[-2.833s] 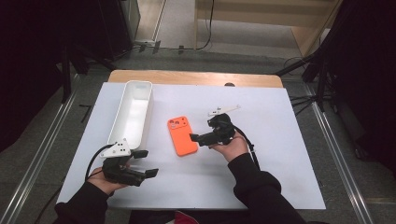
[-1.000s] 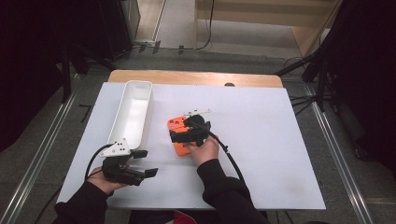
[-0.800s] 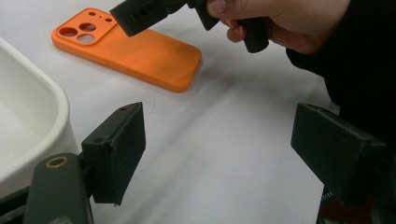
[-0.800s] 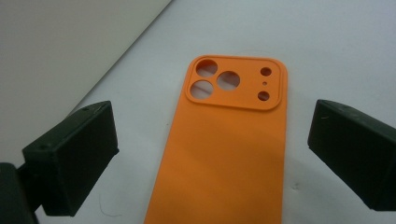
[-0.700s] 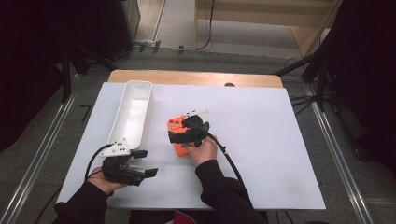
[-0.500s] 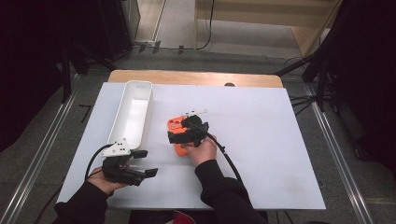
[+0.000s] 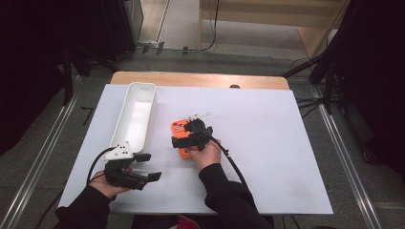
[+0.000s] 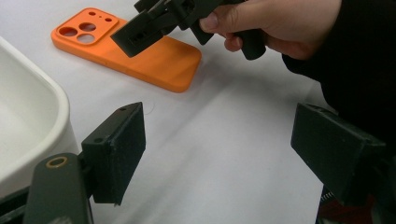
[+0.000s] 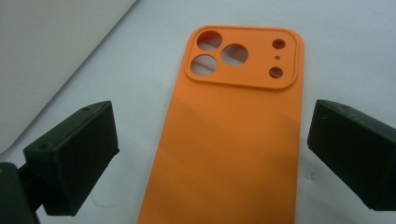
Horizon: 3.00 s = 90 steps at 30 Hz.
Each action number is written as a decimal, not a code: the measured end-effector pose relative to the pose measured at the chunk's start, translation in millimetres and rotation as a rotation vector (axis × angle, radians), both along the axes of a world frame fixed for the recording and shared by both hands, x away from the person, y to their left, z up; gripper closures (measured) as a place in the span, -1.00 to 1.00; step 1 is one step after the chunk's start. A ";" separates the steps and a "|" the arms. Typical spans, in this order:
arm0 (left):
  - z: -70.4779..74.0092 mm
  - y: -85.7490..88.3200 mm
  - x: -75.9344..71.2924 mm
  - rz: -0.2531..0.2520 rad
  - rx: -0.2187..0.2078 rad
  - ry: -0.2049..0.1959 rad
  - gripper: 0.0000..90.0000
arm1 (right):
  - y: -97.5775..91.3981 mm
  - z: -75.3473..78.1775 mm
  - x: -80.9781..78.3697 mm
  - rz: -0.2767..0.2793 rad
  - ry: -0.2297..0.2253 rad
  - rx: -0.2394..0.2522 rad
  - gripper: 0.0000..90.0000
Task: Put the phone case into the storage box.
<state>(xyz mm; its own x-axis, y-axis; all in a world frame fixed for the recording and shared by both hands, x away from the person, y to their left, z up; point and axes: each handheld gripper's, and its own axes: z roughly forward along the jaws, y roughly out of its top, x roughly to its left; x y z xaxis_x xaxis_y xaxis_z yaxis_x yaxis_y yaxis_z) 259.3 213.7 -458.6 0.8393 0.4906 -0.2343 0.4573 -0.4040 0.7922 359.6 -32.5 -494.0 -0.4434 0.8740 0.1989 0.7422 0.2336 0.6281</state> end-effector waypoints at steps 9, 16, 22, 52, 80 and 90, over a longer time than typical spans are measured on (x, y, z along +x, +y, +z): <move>0.0 -0.1 0.0 0.001 0.001 0.001 -0.60 | 0.1 -4.8 2.5 0.003 0.038 -0.028 -0.98; 0.0 0.1 0.1 0.005 -0.002 0.002 -0.60 | 1.7 -6.8 2.8 0.012 0.044 -0.039 -0.98; 0.0 0.0 0.1 0.004 -0.001 0.003 -0.60 | 3.0 -10.2 3.6 0.012 0.065 -0.059 -0.98; -0.2 -0.6 0.5 0.003 0.001 0.006 -0.60 | 15.4 -12.1 -1.3 -0.054 0.033 -0.141 -0.87; -0.2 -0.7 1.0 0.003 0.004 0.012 -0.60 | 18.6 -11.5 -5.0 -0.118 0.024 -0.148 -0.70; -0.2 -0.7 0.9 0.004 0.003 0.013 -0.60 | 14.4 -9.5 -2.7 -0.109 0.048 -0.120 -0.70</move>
